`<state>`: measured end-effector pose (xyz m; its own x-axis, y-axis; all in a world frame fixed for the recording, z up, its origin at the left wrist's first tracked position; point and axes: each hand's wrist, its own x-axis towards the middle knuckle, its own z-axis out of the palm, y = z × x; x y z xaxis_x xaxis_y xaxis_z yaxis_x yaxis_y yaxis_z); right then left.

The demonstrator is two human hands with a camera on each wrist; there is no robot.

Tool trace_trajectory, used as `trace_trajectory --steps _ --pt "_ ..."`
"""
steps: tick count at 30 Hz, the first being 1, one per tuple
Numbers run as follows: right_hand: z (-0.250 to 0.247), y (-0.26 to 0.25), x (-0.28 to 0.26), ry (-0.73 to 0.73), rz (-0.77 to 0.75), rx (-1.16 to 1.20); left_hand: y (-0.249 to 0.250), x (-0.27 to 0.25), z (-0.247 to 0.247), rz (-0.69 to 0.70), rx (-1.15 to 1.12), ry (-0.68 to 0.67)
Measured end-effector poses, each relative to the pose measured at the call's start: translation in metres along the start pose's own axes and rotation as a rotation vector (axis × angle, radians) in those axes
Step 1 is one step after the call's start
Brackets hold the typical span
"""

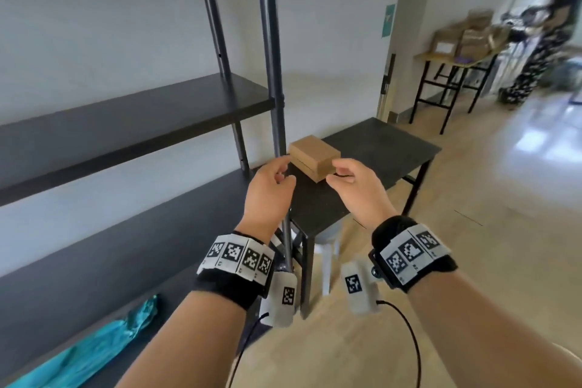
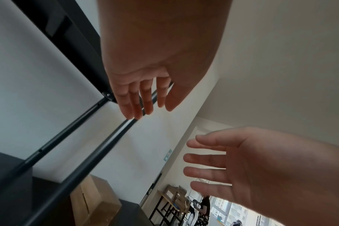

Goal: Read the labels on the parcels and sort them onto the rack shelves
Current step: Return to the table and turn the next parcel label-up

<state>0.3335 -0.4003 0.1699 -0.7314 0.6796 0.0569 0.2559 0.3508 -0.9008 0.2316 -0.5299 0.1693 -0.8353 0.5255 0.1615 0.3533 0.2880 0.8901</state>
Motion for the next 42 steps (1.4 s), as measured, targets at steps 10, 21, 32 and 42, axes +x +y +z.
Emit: trace_trajectory --steps 10,21,32,42 --pt "-0.051 0.072 0.096 0.001 0.142 -0.041 -0.013 0.081 0.107 -0.143 0.032 -0.087" --pt "-0.029 0.123 0.255 -0.119 0.218 -0.153 -0.065 0.223 0.172 -0.350 -0.006 -0.025" --pt "-0.007 0.160 0.377 -0.309 0.242 -0.254 -0.121 0.317 0.218 -0.542 0.032 -0.021" --pt "0.006 0.194 0.475 -0.611 0.132 -0.313 -0.145 0.363 0.263 -0.791 0.116 0.027"
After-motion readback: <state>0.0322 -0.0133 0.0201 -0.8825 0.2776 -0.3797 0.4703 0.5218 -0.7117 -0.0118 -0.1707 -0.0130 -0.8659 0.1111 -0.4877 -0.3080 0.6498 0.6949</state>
